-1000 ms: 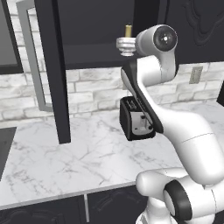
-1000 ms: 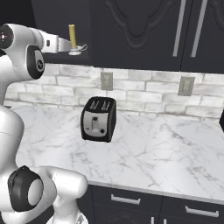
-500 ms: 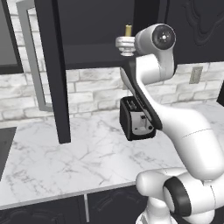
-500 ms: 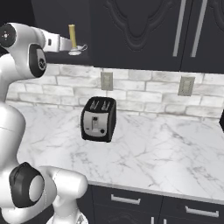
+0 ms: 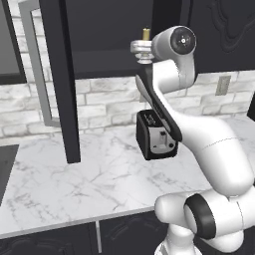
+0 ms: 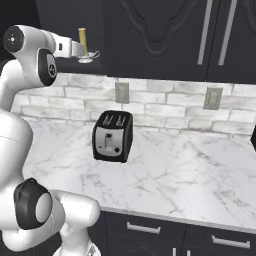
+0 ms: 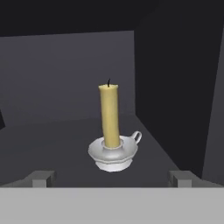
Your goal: Get the candle and the beer from the cabinet and move them to the dining counter.
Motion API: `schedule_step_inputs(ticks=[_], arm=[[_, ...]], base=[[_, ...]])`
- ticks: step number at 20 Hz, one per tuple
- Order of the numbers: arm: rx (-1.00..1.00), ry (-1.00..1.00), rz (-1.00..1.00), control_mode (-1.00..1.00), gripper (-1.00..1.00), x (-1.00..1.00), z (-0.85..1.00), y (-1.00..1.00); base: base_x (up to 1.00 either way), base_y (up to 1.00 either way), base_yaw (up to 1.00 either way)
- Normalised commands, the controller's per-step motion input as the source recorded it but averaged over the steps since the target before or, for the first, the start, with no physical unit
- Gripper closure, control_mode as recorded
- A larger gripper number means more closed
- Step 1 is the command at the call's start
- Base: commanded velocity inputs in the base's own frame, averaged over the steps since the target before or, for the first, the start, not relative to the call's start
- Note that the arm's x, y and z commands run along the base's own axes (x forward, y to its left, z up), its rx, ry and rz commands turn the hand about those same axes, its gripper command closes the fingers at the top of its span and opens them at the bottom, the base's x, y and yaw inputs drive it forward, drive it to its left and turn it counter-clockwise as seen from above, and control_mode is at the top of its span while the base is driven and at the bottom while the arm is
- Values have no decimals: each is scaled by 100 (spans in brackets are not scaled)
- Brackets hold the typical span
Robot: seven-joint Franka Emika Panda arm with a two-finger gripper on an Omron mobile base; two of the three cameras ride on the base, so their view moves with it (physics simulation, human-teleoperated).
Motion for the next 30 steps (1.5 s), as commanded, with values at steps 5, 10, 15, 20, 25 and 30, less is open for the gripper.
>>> schedule_step_inputs(ticks=[5,10,15,20,25,30], arm=[[0,0,0,-100,-100,23,1,0],[0,0,-2,-100,-100,32,4,9],[0,0,-4,-100,-100,32,3,12],[0,0,-2,-100,-100,29,5,0],[0,0,-3,-100,-100,33,6,0],[0,0,-3,-100,-100,31,7,0]], base=[[0,0,0],[0,0,0],[0,0,0],[0,0,0],[0,0,0],[0,0,0]])
